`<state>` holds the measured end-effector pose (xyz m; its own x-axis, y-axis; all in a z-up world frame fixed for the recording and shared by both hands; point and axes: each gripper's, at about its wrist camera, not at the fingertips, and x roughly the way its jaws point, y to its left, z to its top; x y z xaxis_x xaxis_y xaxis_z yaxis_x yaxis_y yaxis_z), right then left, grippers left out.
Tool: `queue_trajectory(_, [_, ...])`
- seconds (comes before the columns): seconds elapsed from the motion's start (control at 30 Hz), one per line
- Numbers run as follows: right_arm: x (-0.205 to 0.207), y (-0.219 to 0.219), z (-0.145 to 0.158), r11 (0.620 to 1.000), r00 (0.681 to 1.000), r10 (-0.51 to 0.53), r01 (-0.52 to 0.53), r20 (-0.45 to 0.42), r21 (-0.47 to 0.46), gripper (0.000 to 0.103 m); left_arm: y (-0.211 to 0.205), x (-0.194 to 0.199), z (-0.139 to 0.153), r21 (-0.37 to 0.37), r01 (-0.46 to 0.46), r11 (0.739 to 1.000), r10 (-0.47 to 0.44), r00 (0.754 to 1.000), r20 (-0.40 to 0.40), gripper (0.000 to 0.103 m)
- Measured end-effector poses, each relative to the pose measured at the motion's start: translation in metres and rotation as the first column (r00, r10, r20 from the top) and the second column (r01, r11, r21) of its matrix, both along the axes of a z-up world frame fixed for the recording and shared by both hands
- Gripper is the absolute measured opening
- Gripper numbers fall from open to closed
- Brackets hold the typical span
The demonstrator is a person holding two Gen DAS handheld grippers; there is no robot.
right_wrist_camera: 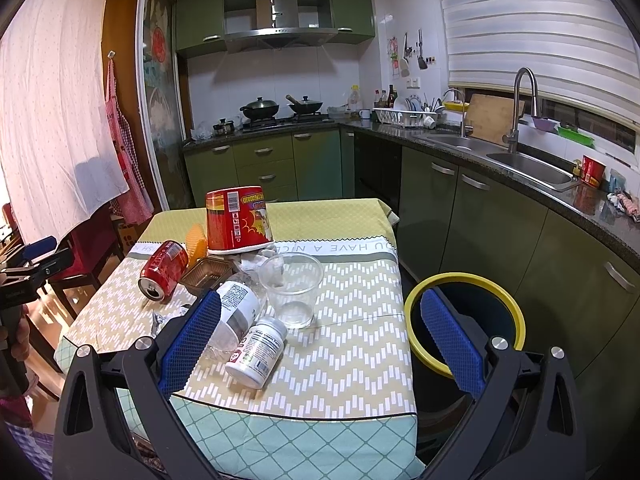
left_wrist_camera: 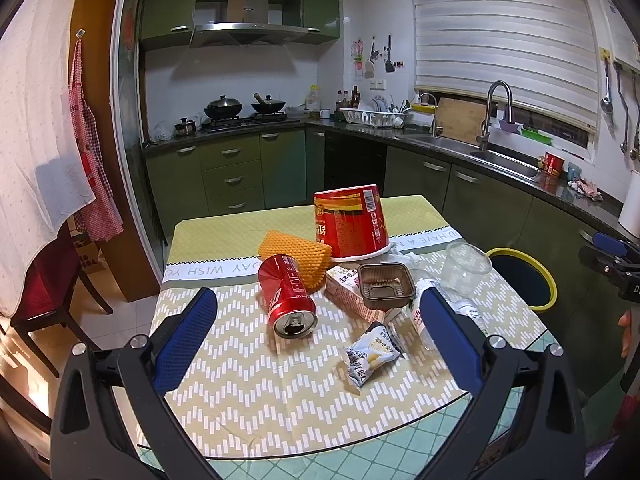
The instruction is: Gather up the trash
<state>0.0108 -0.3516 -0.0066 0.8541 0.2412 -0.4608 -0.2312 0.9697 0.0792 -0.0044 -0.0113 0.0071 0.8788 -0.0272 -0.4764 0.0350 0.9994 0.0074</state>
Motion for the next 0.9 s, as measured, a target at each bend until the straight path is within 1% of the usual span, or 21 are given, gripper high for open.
queue_trajectory(0.17, [0.001, -0.001, -0.005, 1.0, 1.0, -0.001, 0.001, -0.001, 0.0, 0.099, -0.002, 0.0, -0.002, 0.003, 0.005, 1.0, -0.005, 1.0, -0.002, 0.097])
queue_trajectory(0.4, [-0.001, -0.001, -0.001, 1.0, 1.0, -0.001, 0.001, -0.003, 0.001, 0.099, -0.003, 0.0, -0.002, 0.003, 0.005, 1.0, -0.005, 1.0, -0.003, 0.097])
queue_trajectory(0.43, [-0.002, 0.0, -0.002, 1.0, 1.0, -0.001, 0.001, -0.004, -0.001, 0.099, -0.003, 0.0, -0.002, 0.004, 0.004, 1.0, -0.004, 1.0, -0.003, 0.097])
queue_trajectory(0.47, [0.005, -0.001, -0.01, 1.0, 1.0, -0.001, 0.001, -0.008, 0.0, 0.099, -0.003, 0.0, -0.002, 0.004, 0.004, 1.0, -0.004, 1.0, -0.003, 0.097])
queue_trajectory(0.53, [0.005, 0.0, -0.013, 1.0, 1.0, 0.0, 0.0, -0.01, 0.001, 0.099, -0.003, 0.0, -0.002, 0.004, 0.005, 1.0, -0.005, 1.0, -0.003, 0.097])
queue_trajectory(0.9, [0.003, -0.001, -0.008, 1.0, 1.0, -0.002, 0.002, -0.013, 0.001, 0.099, -0.004, 0.0, -0.003, 0.006, 0.004, 1.0, -0.004, 1.0, -0.003, 0.097])
